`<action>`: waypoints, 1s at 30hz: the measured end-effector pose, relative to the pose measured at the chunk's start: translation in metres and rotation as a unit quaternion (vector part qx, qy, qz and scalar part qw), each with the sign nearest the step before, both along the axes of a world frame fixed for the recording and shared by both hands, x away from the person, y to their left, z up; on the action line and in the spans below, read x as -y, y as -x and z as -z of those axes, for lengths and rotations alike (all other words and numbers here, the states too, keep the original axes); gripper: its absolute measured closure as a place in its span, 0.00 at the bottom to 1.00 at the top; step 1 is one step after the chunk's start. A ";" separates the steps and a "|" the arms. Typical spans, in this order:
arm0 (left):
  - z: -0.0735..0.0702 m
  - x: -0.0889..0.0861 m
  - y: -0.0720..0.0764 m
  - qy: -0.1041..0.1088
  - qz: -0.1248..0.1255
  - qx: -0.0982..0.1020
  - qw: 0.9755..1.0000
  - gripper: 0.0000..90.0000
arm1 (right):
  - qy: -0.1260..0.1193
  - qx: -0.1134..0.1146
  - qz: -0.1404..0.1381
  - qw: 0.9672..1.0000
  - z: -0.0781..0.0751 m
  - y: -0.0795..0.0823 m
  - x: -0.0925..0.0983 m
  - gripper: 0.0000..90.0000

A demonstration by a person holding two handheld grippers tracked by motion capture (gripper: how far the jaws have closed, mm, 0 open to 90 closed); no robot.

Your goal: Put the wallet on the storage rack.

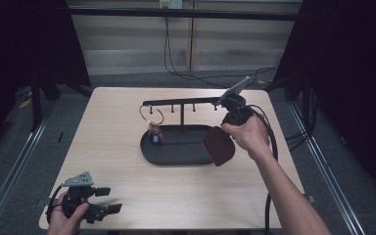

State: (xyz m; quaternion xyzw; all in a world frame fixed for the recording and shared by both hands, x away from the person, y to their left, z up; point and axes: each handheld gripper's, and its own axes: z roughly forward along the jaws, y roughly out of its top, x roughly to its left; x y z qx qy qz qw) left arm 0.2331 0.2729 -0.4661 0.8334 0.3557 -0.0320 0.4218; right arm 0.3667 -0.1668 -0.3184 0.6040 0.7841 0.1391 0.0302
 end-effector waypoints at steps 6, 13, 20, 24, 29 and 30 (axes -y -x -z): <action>0.000 0.000 0.000 0.004 -0.002 0.000 1.000 0.18 | 0.014 0.016 0.007 1.000 0.004 -0.008 -0.004 0.92; 0.000 0.000 0.000 0.006 -0.001 -0.003 1.000 0.18 | -0.002 0.020 0.012 1.000 0.009 -0.015 -0.005 0.92; 0.001 0.000 -0.001 -0.004 -0.004 -0.007 1.000 0.18 | -0.027 0.021 0.029 0.999 0.016 -0.024 -0.003 0.92; 0.002 0.001 -0.002 -0.011 -0.010 -0.014 1.000 0.18 | -0.040 0.023 0.032 0.998 0.021 -0.027 -0.001 0.92; 0.000 0.001 0.000 -0.009 -0.009 -0.011 1.000 0.18 | -0.051 0.026 0.041 0.997 0.024 -0.030 0.000 0.92; 0.000 0.001 0.000 -0.009 -0.009 -0.011 1.000 0.18 | -0.056 0.029 0.045 0.997 0.025 -0.031 0.001 0.92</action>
